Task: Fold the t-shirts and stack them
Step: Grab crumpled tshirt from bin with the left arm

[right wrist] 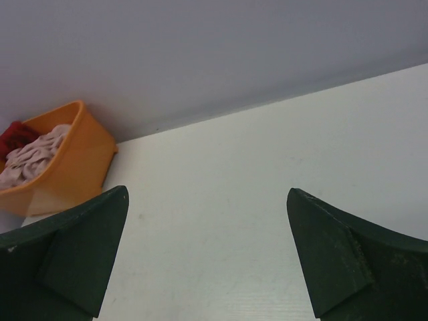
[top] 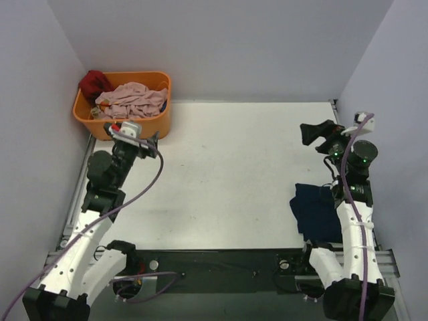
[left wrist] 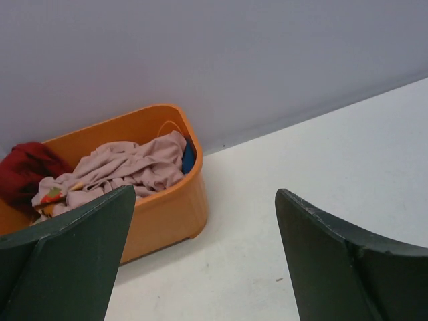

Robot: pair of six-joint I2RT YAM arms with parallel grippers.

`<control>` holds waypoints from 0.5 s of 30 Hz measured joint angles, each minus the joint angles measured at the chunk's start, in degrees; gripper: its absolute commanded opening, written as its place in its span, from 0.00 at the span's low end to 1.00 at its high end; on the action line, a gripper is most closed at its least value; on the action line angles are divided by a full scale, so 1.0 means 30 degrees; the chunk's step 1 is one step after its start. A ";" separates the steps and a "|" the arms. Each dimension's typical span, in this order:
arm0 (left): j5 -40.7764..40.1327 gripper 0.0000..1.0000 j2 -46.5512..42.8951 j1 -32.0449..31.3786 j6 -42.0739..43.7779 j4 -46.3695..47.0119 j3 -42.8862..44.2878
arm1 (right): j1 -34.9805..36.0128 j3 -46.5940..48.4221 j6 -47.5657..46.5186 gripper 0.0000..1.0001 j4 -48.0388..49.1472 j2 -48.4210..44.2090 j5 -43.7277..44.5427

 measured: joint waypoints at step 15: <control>-0.2973 0.72 1.9569 0.1807 -0.0554 -1.6997 2.4961 | 1.0134 0.4881 -0.3606 0.96 -0.5821 0.3978 0.1384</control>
